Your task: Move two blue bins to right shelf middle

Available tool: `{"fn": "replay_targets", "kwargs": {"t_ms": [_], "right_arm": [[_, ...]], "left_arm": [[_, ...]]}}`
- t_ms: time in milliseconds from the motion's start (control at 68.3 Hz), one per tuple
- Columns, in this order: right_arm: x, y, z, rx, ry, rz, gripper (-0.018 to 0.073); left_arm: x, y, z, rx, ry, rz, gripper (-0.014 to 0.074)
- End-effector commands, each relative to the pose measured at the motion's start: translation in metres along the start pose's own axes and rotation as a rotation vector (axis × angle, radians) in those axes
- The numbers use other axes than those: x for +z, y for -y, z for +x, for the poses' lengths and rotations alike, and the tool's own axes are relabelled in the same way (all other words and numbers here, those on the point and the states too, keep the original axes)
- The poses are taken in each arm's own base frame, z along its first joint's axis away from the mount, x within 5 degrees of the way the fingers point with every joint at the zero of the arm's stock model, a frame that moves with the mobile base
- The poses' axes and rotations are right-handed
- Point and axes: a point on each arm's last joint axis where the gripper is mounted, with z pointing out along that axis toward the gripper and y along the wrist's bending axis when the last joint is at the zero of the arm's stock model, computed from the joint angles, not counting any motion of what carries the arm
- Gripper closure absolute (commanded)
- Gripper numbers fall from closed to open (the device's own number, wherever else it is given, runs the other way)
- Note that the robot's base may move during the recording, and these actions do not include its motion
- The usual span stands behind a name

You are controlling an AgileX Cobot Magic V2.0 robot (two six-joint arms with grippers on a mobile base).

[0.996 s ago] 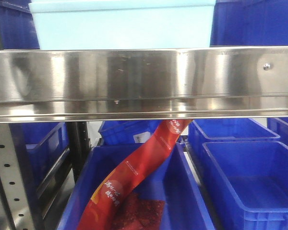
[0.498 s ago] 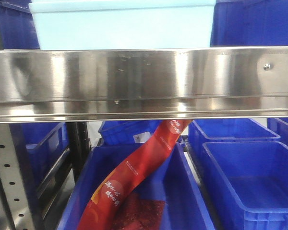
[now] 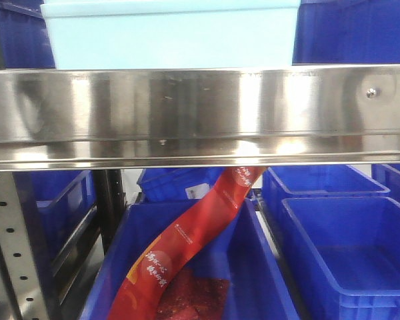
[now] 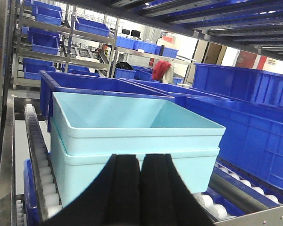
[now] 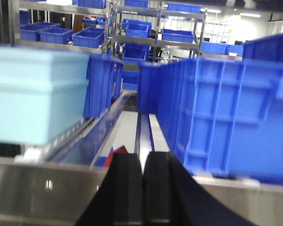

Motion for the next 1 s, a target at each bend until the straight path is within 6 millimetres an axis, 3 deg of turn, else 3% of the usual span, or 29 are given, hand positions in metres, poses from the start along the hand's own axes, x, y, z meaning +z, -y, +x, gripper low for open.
{"fn": "replay_targets", "kwargs": {"t_ms": [0,73,264,981], "right_arm": [[-0.007,-0.001,0.015,-0.001,0.03,0.008,0.0726],[-0.013,-0.002,0.031,-0.001,0.042,0.008,0.0726],[-0.015,-0.002,0.039,0.0,-0.024,0.004,0.0726],[-0.015,-0.002,0.037,0.0,-0.006,0.006,0.0726]], "left_arm": [[-0.001,0.001,-0.001,0.005,0.017,0.013,0.0707],[-0.001,0.001,-0.001,0.005,0.017,0.013,0.0707],[-0.002,0.002,-0.002,0.005,0.026,0.017,0.0707],[-0.002,0.002,-0.002,0.005,0.026,0.017,0.0707]]}}
